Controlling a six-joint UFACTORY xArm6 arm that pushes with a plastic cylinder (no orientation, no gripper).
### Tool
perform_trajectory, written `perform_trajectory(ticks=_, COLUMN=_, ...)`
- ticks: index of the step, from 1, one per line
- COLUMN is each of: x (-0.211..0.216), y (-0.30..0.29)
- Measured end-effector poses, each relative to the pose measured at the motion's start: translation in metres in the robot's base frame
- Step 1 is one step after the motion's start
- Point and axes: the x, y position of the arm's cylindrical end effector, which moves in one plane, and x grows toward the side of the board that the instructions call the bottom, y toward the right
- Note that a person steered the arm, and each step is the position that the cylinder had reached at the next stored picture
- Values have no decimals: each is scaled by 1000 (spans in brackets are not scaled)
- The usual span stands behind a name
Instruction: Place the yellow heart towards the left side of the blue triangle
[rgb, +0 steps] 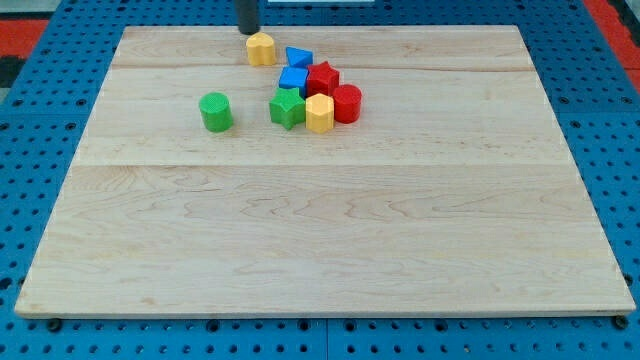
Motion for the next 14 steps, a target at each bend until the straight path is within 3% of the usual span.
perform_trajectory(ticks=2, x=52, y=-12)
perform_trajectory(ticks=3, x=57, y=37)
perform_trajectory(ticks=6, x=45, y=-38)
perform_trajectory(ticks=7, x=64, y=-44)
perform_trajectory(ticks=8, x=112, y=-12)
perform_trajectory(ticks=9, x=114, y=22)
perform_trajectory(ticks=10, x=72, y=14)
perform_trajectory(ticks=11, x=38, y=59)
perform_trajectory(ticks=12, x=76, y=113)
perform_trajectory(ticks=13, x=100, y=74)
perform_trajectory(ticks=14, x=88, y=101)
